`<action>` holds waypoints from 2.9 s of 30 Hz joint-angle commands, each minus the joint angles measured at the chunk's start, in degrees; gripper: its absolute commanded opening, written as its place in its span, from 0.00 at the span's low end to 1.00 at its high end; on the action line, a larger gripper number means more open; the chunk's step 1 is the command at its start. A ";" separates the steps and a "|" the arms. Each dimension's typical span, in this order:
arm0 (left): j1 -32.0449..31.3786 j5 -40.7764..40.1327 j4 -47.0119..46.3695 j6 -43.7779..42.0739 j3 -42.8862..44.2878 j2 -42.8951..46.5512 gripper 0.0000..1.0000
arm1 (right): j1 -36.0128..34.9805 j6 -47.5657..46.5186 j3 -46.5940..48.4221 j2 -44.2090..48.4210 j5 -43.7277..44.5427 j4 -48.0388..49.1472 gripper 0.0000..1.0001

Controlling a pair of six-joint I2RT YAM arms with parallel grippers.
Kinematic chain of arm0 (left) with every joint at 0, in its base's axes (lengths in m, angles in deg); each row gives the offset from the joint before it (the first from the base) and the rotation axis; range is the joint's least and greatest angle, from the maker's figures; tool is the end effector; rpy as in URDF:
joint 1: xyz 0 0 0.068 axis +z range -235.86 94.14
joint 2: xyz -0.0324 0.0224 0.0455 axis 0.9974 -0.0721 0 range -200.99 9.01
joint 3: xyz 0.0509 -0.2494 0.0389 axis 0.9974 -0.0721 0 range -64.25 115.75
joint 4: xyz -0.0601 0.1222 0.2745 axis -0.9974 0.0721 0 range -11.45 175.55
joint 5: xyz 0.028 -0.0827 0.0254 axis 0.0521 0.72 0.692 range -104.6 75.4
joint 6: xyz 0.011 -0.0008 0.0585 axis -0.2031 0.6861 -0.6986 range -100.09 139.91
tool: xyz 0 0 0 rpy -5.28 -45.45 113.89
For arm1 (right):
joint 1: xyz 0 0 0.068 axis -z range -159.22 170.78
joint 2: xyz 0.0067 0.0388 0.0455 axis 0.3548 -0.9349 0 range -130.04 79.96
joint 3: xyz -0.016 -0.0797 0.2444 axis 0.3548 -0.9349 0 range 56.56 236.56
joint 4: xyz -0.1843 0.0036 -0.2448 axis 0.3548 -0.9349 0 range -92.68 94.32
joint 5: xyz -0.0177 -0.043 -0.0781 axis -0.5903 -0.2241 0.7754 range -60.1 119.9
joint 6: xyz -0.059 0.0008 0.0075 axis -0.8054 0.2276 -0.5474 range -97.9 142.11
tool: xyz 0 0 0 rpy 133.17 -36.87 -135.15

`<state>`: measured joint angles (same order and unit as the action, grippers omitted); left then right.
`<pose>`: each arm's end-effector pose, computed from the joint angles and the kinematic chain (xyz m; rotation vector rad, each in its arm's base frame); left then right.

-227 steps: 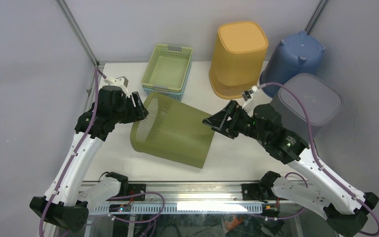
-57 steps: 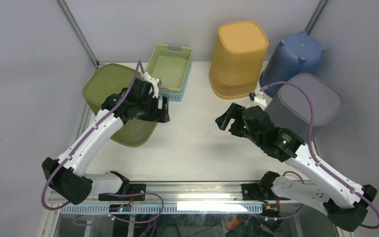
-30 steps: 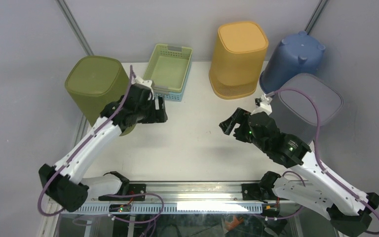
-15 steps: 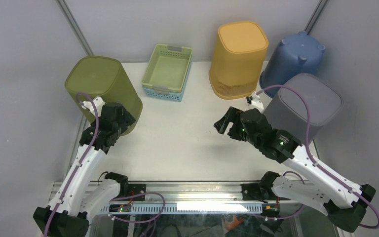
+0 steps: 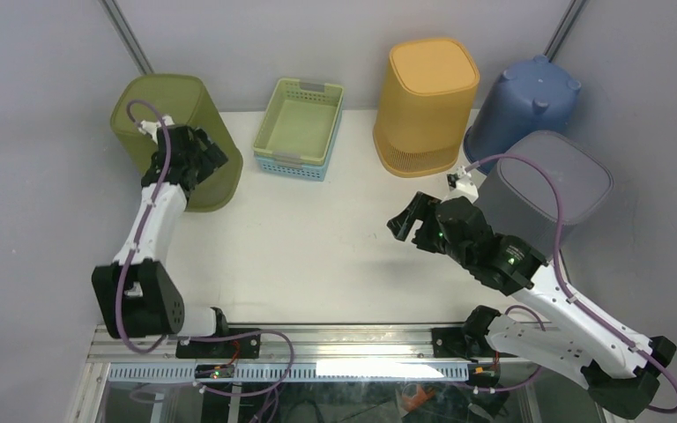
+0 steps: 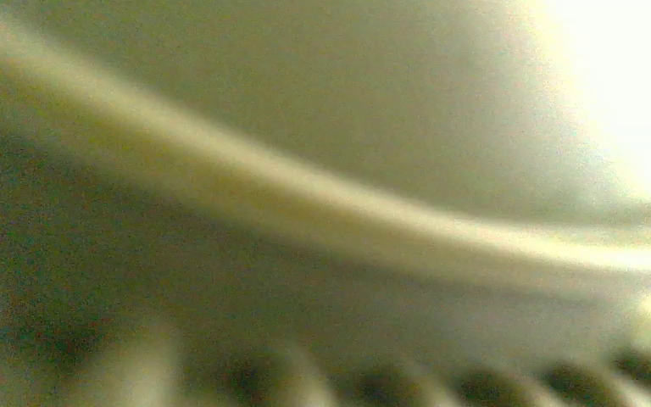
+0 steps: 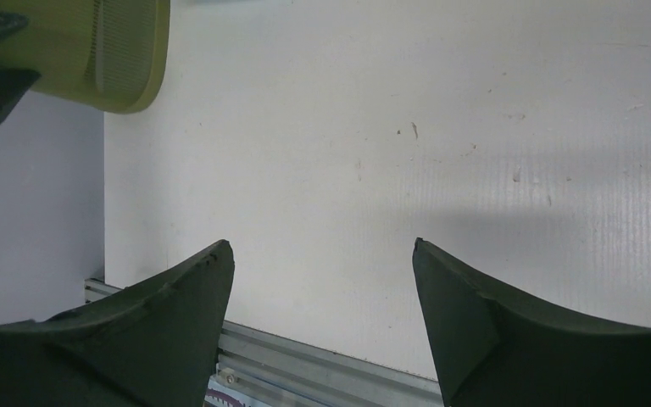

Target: Turn the large container upside down

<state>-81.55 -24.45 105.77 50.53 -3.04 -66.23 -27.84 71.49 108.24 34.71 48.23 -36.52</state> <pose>0.3416 0.0333 0.2636 -0.7680 2.1449 -0.0437 0.1588 0.1593 0.3169 0.2017 2.1996 0.6427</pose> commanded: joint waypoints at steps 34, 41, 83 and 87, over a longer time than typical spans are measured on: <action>-31.03 -0.36 0.64 -18.37 42.40 -42.91 0.62 | -0.16 5.64 0.83 5.22 4.01 -5.15 0.81; -32.53 -0.40 0.69 -19.33 42.85 -42.78 0.28 | -0.16 5.31 1.27 4.69 4.17 -5.40 0.81; -27.34 29.38 -1.17 15.54 23.48 9.61 0.00 | -0.16 5.82 5.20 6.03 8.12 -5.55 0.81; -13.50 42.12 -7.60 25.85 12.64 16.60 0.00 | -0.16 5.57 4.72 5.73 7.03 -5.50 0.81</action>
<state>-105.44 5.91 108.74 63.75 16.56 -56.31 -27.84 77.55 110.86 40.52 53.76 -43.54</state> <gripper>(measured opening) 0.039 0.806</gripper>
